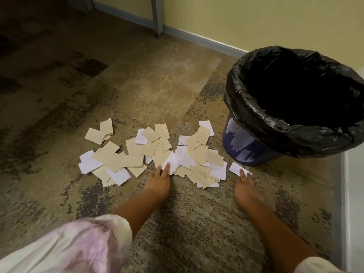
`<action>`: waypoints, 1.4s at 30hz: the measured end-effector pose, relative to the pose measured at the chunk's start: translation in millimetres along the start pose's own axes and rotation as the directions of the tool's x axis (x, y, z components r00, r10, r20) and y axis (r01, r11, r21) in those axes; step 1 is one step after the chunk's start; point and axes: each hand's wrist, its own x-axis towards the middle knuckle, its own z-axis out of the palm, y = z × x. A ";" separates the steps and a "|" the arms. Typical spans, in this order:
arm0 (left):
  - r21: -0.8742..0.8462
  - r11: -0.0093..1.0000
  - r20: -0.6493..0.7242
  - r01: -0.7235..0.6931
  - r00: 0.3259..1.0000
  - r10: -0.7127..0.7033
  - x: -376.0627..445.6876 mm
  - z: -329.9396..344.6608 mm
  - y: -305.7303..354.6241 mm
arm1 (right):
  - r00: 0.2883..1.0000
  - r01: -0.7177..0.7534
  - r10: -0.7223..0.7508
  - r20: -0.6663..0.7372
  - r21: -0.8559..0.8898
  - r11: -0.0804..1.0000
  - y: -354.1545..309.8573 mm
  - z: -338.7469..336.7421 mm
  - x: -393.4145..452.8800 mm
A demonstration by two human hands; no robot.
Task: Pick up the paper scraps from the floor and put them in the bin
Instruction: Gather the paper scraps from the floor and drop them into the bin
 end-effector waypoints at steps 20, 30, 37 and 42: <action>-0.425 0.888 -0.319 -0.177 0.947 0.035 -103.4 16.4 26.4 | 0.957 0.285 -0.208 -0.202 0.516 0.808 -59.9 -39.0 -134.8; -0.534 0.693 -0.684 -0.484 0.729 -0.018 -115.7 -141.5 59.1 | 0.884 0.360 0.196 -0.424 0.885 0.295 5.0 -165.6 -152.0; -0.722 0.437 -0.556 -0.536 0.826 0.094 -99.7 -255.7 99.2 | 0.828 0.446 0.278 -0.488 0.872 0.202 37.5 -238.5 -120.3; -0.706 0.434 -0.566 -0.559 0.814 0.128 -94.2 -252.7 87.8 | 0.842 0.406 0.245 -0.480 0.864 0.297 44.3 -231.5 -116.7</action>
